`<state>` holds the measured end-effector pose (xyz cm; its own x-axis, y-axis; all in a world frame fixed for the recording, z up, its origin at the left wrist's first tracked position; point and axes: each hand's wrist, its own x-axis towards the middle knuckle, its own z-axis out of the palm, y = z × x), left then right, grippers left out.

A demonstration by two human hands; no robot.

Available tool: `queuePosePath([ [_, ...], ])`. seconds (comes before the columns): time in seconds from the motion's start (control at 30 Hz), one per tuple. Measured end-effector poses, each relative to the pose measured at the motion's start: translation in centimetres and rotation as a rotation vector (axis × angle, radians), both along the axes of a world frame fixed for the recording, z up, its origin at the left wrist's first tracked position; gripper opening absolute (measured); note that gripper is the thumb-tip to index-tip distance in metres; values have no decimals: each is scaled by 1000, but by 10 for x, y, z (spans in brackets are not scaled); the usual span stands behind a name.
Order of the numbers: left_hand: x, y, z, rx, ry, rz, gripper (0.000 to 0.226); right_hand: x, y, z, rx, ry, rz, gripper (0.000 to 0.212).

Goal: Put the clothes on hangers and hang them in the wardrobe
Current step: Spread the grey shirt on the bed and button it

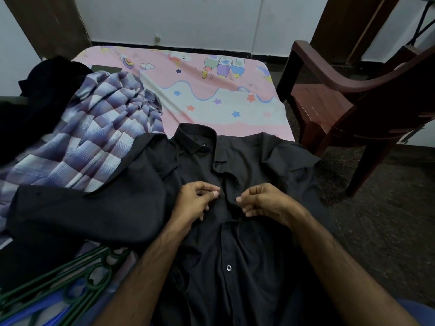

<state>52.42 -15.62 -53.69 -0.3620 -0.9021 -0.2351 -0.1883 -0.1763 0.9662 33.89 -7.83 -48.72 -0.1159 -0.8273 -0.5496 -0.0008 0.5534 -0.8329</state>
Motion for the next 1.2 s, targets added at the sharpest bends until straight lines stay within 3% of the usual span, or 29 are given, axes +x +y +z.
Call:
queuePosePath([
  [0.17,-1,1,-1,2,2,-6,9,4,-3,-4,-9,-106,-92,22],
  [0.37,0,1,1,-7,2,-13,8,15,-7,-11,-123,-99,-188,23],
  [0.57,1,1,-3,-22,-5,-24,7,15,3,-8,-65,-56,-7,30],
  [0.73,0,0,-5,-29,-5,-20,7,17,0,-6,-69,13,-81,30],
  [0.83,1,0,-3,-37,-4,-25,6,16,3,-4,-63,-86,11,25],
  [0.93,1,0,-3,-40,-7,-33,6,14,4,0,-21,-33,95,25],
  [1.03,2,-1,-5,-31,-4,-34,6,15,-2,-4,-14,21,37,31],
  [1.2,2,0,-5,-24,-2,-43,7,24,-14,-13,-103,106,-143,8],
])
